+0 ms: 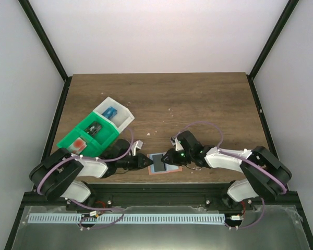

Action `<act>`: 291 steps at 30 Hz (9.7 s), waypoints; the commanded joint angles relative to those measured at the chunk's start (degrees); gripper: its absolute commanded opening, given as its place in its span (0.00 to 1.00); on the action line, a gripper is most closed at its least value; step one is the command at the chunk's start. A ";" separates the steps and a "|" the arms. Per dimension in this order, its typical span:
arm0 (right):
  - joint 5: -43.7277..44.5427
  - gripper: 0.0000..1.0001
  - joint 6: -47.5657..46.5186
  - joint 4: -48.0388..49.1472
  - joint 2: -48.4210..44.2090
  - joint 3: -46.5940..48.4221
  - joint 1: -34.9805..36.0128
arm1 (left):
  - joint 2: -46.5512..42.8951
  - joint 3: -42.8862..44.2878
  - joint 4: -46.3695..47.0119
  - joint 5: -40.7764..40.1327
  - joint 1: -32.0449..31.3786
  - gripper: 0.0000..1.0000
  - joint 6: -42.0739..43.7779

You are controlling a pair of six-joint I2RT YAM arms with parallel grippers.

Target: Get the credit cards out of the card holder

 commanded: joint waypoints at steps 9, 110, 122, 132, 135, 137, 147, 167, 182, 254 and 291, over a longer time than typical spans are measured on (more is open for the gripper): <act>0.31 0.25 -2.20 2.08 2.44 -2.09 0.51 | 6.78 0.49 5.07 -1.79 -0.39 0.14 2.21; 2.10 0.15 7.92 22.71 1.81 -13.06 0.51 | 11.26 0.88 4.08 -0.38 -1.49 0.00 0.59; 0.50 0.01 8.17 25.69 2.97 -14.01 0.51 | 11.43 0.91 3.85 -0.49 -1.63 0.00 0.67; 1.20 0.00 8.28 26.39 1.18 -15.88 0.40 | 11.52 0.76 1.87 -1.79 -1.69 0.00 1.60; 1.56 0.01 8.26 25.99 0.33 -16.30 0.17 | 11.52 0.60 1.56 -2.07 -1.69 0.00 1.74; 1.82 0.00 8.17 25.47 -0.41 -16.61 -0.08 | 11.48 0.68 1.32 -2.27 -1.71 0.00 1.80; 2.42 0.00 8.07 23.80 -3.53 -18.65 -1.83 | 10.76 0.86 -0.13 -3.36 -1.71 0.00 2.24; -0.52 0.00 9.34 28.12 -2.23 -19.56 -2.26 | 11.95 0.97 0.50 -3.42 -1.75 0.00 1.74; -0.46 0.17 10.88 28.96 -1.60 -18.98 -2.34 | 11.70 0.74 0.53 -3.48 -1.82 0.00 1.53; 8.89 0.00 4.07 1.13 -21.27 -17.11 -7.48 | 13.05 0.10 2.82 -3.37 -1.95 0.02 -0.10; 0.31 0.00 44.05 -26.24 -26.46 6.94 -7.97 | -19.70 14.62 -15.42 -7.21 -2.30 0.36 31.91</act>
